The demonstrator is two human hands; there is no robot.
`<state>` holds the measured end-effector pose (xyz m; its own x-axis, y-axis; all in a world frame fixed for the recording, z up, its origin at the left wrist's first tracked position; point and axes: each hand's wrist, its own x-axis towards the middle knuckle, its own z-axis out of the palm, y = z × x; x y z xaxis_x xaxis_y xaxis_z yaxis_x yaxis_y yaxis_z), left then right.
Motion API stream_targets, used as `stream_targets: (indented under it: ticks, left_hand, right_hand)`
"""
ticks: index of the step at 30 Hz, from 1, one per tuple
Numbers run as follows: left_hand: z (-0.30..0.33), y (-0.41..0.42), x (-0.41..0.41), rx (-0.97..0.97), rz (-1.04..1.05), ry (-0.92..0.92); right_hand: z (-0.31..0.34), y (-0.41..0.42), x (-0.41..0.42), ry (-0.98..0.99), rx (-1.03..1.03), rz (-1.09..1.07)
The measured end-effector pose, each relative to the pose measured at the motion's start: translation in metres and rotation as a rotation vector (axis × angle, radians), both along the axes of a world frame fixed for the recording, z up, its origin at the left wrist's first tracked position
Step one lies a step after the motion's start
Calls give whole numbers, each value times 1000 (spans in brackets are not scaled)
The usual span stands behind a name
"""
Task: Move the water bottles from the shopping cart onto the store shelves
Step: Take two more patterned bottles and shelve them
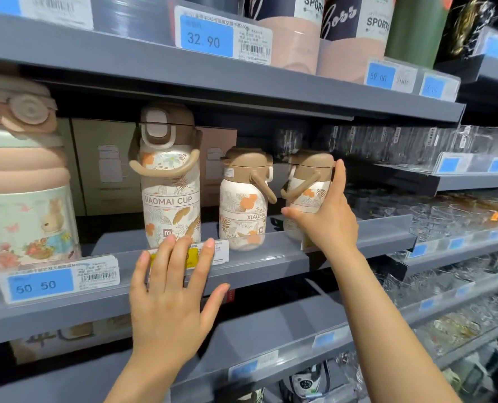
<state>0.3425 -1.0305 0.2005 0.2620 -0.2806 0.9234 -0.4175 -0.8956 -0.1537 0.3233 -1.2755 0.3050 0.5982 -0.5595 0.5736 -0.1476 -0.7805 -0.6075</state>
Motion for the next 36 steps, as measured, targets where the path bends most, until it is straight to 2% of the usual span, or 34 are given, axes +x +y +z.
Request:
stream_targets:
  ticks: [3,8,11,13,16,19,24,29,33,36]
  left_hand:
    - [0,1,2,-10,-39,-4]
    - [1,3,-2,-16,-131,59]
    - [3,7,-18,-47,-220,215]
    - [0,9,-40,-146,-341,356]
    - [-15,14,-88,-222,-519,513]
    - [-41,33,-148,-276,-560,663]
    - [-105,89,-250,-473,-531,1008]
    - [-156,153,-342,-559,-357,1300]
    - [-179,185,-397,-457,-241,1319]
    - [-195,214,-414,-301,-165,1419]
  right_hand:
    - [1,1,-6,-9,24,14]
    - [-11,12,-53,-187,90,61]
    - [-30,27,-92,-143,43,117]
    - [-44,37,-117,-78,12,160]
    - [-67,56,-157,-8,74,258]
    - [-97,82,-199,42,142,383]
    - [-159,131,-277,184,319,575]
    - [-209,181,-347,443,481,751]
    - [-237,218,-381,757,302,917]
    - [-246,258,-387,858,275,960]
